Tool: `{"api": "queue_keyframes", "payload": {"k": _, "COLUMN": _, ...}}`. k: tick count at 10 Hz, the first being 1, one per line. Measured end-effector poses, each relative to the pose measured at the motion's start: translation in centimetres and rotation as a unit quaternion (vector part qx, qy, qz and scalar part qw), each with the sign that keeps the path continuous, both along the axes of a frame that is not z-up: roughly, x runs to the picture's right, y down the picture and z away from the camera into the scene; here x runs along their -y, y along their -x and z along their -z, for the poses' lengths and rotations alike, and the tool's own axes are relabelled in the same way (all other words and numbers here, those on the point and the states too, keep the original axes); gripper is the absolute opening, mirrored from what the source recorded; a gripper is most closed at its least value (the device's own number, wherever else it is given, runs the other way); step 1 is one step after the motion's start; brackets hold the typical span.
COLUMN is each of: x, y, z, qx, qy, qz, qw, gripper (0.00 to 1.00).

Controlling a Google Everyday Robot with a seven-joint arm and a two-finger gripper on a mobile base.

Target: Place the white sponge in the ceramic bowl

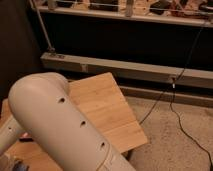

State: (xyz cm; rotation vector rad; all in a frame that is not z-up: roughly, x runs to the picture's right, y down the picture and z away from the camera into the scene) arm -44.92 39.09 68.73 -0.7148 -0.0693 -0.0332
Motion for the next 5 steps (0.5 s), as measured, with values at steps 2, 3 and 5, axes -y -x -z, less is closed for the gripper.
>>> {"api": "queue_keyframes", "payload": {"k": 2, "x": 0.4, "y": -0.1, "z": 0.0, "qx": 0.003, "qy": 0.000, "qz": -0.001, "qw": 1.0000, "gripper": 0.05}}
{"api": "queue_keyframes", "payload": {"k": 3, "x": 0.8, "y": -0.2, "z": 0.2, "qx": 0.007, "qy": -0.001, "qz": -0.002, "qw": 1.0000, "gripper": 0.00}}
{"api": "queue_keyframes", "payload": {"k": 5, "x": 1.8, "y": -0.5, "z": 0.4, "qx": 0.009, "qy": -0.004, "qz": -0.006, "qw": 0.9999, "gripper": 0.00}}
